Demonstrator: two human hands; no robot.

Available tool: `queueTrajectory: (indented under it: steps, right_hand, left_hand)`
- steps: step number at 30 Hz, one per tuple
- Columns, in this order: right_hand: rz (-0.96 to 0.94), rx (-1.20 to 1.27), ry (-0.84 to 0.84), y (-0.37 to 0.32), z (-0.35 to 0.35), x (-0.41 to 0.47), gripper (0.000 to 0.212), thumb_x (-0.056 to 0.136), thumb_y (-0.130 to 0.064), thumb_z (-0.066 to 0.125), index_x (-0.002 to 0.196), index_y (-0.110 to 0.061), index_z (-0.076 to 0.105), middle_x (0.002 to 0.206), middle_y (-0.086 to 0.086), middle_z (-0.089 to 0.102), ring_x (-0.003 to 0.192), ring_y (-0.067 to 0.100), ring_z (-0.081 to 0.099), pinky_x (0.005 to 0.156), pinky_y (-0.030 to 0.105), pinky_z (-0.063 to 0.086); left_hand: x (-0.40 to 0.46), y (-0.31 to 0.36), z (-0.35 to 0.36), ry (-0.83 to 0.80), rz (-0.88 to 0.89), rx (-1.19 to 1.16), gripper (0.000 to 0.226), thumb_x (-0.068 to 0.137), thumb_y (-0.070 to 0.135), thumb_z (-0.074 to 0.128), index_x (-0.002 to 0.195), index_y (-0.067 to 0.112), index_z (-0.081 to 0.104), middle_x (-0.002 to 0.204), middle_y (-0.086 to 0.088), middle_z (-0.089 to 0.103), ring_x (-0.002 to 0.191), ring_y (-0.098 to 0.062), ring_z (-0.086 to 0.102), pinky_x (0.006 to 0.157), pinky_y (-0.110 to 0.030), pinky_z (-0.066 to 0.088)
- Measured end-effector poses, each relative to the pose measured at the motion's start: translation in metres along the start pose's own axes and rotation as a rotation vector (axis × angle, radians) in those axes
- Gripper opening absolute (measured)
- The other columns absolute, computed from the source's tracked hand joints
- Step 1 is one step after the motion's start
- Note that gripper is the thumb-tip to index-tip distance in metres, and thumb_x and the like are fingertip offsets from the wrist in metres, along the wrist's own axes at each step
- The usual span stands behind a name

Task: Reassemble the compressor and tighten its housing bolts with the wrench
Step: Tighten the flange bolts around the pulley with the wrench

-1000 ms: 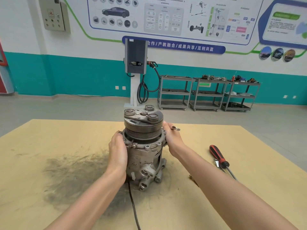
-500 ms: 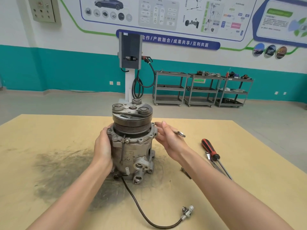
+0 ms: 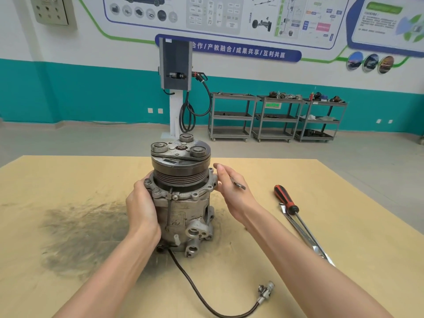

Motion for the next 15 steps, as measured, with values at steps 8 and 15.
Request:
queueTrajectory:
  steps: [8,15]
  right_hand:
    - [-0.191,-0.303,0.185,-0.026,-0.097,-0.025,0.034,0.105,-0.034,0.040,0.099,-0.015,0.067,0.098,0.002,0.074,0.087,0.012,0.071,0.077,0.016,0.052]
    - [-0.112,-0.963,0.032,0.024,-0.117,-0.041,0.018,0.097,-0.029,0.058,0.103,-0.018,0.071,0.113,0.005,0.070,0.119,0.019,0.060,0.094,0.032,0.049]
  left_hand:
    - [-0.011,0.001,-0.006,-0.193,0.068,0.040,0.040,0.104,0.030,0.034,0.133,0.023,0.061,0.126,0.010,0.067,0.113,0.000,0.061,0.087,-0.017,0.049]
    - [-0.019,-0.014,-0.021,-0.259,0.178,0.103,0.032,0.109,0.039,0.029,0.125,0.049,0.055,0.131,0.027,0.058,0.125,0.009,0.050,0.105,-0.022,0.036]
Point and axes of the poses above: each hand's wrist, its own x-axis towards the middle knuckle, its own z-axis out of the palm, y = z × x, the point moved 9 cm from there along x, towards the middle knuckle
